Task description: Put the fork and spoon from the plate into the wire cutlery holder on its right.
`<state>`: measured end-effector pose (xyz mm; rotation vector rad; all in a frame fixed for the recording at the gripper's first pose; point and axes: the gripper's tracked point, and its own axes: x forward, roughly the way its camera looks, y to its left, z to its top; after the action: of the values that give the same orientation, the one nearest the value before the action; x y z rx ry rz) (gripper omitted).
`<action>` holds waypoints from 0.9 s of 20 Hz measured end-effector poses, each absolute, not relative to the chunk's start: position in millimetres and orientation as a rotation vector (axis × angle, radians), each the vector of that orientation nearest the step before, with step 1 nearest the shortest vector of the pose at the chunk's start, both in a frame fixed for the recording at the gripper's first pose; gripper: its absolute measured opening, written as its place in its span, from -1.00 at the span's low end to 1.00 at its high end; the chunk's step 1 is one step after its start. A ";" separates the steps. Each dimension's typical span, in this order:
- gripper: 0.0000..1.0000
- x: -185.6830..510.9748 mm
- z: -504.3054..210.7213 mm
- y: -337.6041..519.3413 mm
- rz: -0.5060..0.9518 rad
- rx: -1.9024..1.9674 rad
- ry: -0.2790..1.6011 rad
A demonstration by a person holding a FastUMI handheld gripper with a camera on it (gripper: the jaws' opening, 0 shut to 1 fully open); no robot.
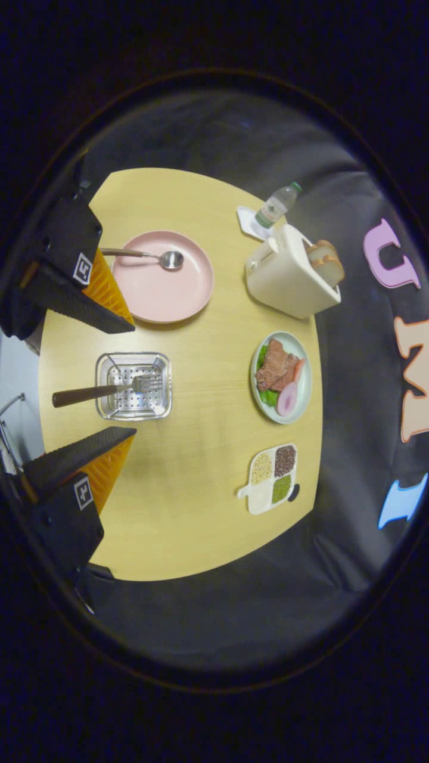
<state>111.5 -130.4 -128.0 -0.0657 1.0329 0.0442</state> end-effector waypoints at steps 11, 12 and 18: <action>0.96 94.7 -84.8 -97.2 -0.010 -0.060 0.655; 0.96 88.6 -85.7 -87.6 -0.002 -0.057 0.637; 0.96 58.5 -95.7 -22.4 0.048 -0.020 0.525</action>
<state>58.5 -22.4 -95.7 -0.0202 0.5254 0.0479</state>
